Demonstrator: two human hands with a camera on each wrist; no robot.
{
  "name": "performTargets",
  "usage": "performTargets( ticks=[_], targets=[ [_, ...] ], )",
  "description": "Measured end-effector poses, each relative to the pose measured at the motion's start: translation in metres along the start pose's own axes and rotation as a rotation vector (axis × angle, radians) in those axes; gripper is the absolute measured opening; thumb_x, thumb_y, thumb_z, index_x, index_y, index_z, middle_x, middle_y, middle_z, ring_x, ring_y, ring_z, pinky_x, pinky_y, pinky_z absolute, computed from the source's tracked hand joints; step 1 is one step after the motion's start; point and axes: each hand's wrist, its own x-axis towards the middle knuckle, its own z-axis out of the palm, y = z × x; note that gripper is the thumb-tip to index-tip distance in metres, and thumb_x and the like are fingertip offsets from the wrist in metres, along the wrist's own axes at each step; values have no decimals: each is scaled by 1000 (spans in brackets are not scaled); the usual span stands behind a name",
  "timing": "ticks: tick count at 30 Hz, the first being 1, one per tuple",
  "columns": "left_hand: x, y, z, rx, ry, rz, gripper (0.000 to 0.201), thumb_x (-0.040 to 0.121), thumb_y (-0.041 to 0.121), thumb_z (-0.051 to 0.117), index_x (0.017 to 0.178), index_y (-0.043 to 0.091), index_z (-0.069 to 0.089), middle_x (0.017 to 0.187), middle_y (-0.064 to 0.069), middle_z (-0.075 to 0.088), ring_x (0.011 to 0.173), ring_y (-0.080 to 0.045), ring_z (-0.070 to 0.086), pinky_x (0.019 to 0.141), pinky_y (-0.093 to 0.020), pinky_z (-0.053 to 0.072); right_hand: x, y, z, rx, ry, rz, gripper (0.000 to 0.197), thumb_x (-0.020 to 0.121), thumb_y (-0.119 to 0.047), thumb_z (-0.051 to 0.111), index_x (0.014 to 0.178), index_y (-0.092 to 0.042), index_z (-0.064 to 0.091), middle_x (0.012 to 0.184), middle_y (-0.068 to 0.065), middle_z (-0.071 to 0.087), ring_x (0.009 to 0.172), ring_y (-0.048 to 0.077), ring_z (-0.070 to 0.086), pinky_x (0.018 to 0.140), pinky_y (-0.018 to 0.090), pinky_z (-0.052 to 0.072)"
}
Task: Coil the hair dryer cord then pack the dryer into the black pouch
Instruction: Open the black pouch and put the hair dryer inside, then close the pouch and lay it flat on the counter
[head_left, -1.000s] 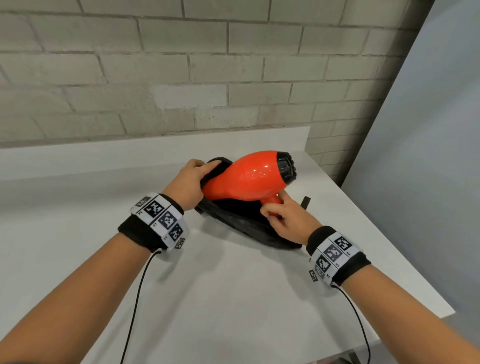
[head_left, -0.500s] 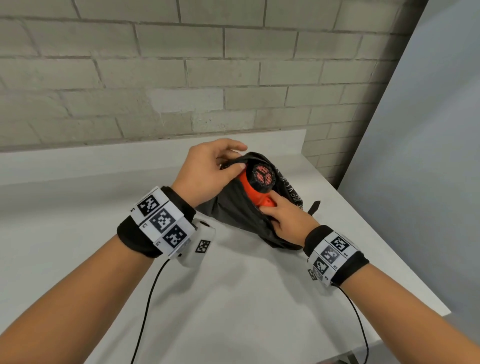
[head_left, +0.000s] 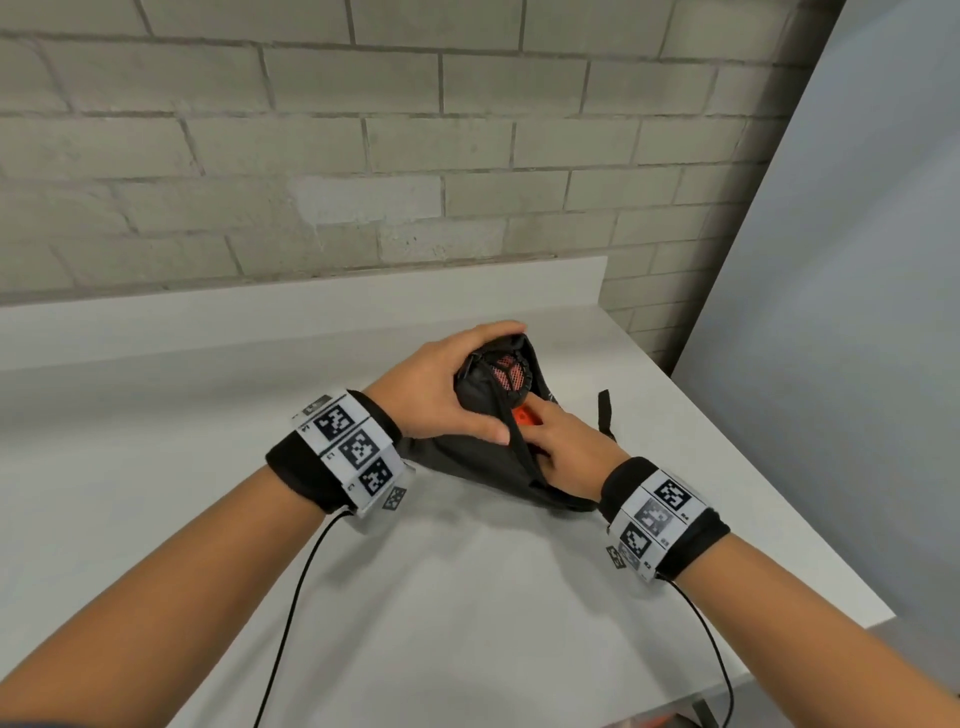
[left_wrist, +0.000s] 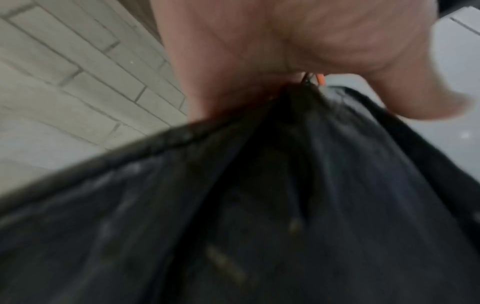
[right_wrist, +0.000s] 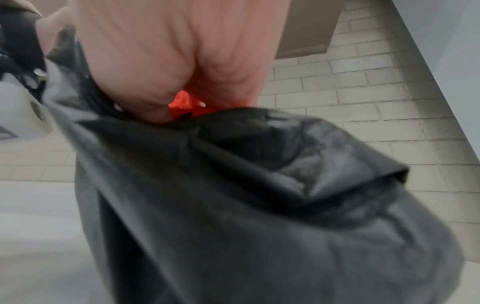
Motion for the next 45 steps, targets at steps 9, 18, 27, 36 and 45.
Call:
performTargets(
  ticks=[9, 18, 27, 36, 45],
  targets=[
    [-1, 1, 5, 158, 130, -97, 108, 51, 23, 84, 138, 33, 20, 131, -4, 52, 107, -18, 60, 96, -29, 46, -1, -1, -2, 440, 25, 319, 43, 80, -13, 64, 102, -21, 28, 108, 4, 57, 90, 22, 59, 80, 28, 46],
    [-13, -13, -13, 129, 305, -172, 92, 55, 18, 82, 132, 27, 34, 112, 4, 57, 97, -14, 59, 89, -24, 46, -28, 58, -24, -227, -277, 407, 72, 80, -65, 11, 119, -26, 57, 137, -3, 47, 135, 10, 30, 112, 55, 10],
    [-17, -21, -14, 101, 398, -149, 84, 55, 13, 83, 128, 22, 41, 112, 12, 52, 103, -3, 50, 79, 9, 30, -29, 57, -55, -396, -179, 331, 46, 85, -58, 39, 98, -20, 61, 99, -5, 57, 113, 14, 46, 111, 47, 16],
    [-16, -13, -3, -4, 435, -130, 83, 55, 14, 83, 125, 28, 41, 105, 23, 54, 97, 9, 53, 81, 6, 35, -27, 53, -68, -445, 307, 374, 23, 91, -20, 48, 105, -11, 63, 113, 7, 56, 104, 28, 54, 89, 39, 30],
    [-8, -7, 17, -269, 471, -113, 35, 84, 10, 60, 116, 25, 56, 107, 26, 62, 99, 14, 56, 87, -3, 41, -32, 64, -79, -388, 249, 447, 26, 96, -26, 40, 103, -16, 63, 130, 3, 52, 103, 26, 49, 86, 40, 28]
  ],
)
